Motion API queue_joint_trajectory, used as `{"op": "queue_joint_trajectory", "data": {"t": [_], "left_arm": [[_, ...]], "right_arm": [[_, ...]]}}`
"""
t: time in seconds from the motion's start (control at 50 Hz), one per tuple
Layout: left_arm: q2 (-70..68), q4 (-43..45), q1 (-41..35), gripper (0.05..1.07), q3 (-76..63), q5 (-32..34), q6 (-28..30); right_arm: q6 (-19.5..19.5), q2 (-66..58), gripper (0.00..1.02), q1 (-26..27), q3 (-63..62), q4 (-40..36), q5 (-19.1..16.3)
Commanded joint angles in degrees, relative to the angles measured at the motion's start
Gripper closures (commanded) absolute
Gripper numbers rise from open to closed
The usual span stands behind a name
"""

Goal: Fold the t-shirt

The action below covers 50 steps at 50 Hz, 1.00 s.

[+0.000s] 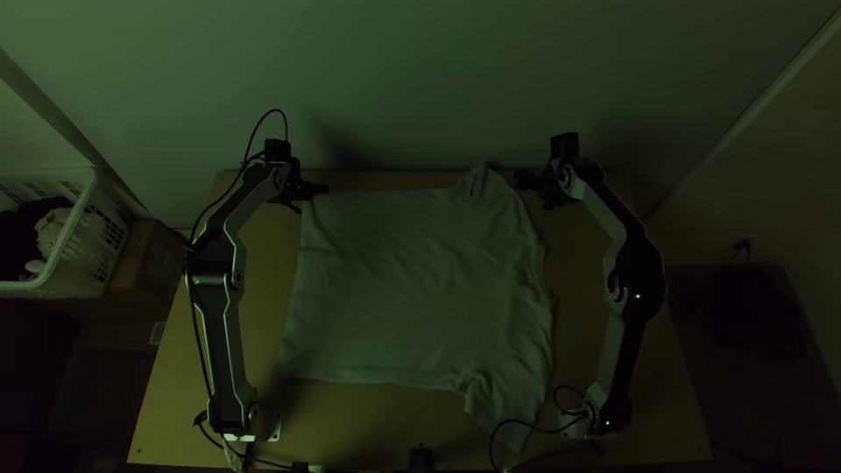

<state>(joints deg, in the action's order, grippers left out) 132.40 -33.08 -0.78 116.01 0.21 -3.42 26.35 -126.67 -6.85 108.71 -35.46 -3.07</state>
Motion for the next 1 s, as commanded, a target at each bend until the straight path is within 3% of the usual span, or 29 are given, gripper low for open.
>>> {"op": "queue_joint_trajectory", "data": {"t": [0.0, 0.44, 0.52, 0.6, 0.7, 0.82, 0.98], "left_arm": [[-1.71, -0.49, 0.86, 1.05, 0.71, 0.06, -0.89], [-3.11, -0.49, 1.04, 1.05, 0.45, 0.14, -0.97], [-3.2, -0.49, 1.04, 1.05, 0.36, 0.14, -1.06], [-3.2, -0.49, 1.22, 1.05, 0.36, 0.14, -1.06], [-3.46, -0.49, 1.3, 1.05, 0.27, 0.14, -1.15], [-4.52, -0.49, 1.3, 1.05, -1.04, 1.02, -1.5], [-5.92, 0.03, 1.39, 1.05, -2.8, 1.46, -1.76]], "right_arm": [[-0.07, -2.7, 0.5, -0.44, 1.42, -0.48, 1.4], [-0.33, -7.1, 0.51, -0.97, 2.48, -0.57, 1.4], [-1.39, -7.19, 0.67, -1.59, 2.3, -0.84, 1.49], [-1.48, -7.36, 0.68, -2.11, 2.39, -0.75, 1.49], [-2.0, -7.8, 0.77, -2.9, 2.39, -0.13, 1.84], [-3.76, -7.8, 1.0, -3.52, 2.39, 2.24, 3.42], [-3.94, -6.48, 1.0, -3.87, 2.3, 3.03, 4.3]]}}
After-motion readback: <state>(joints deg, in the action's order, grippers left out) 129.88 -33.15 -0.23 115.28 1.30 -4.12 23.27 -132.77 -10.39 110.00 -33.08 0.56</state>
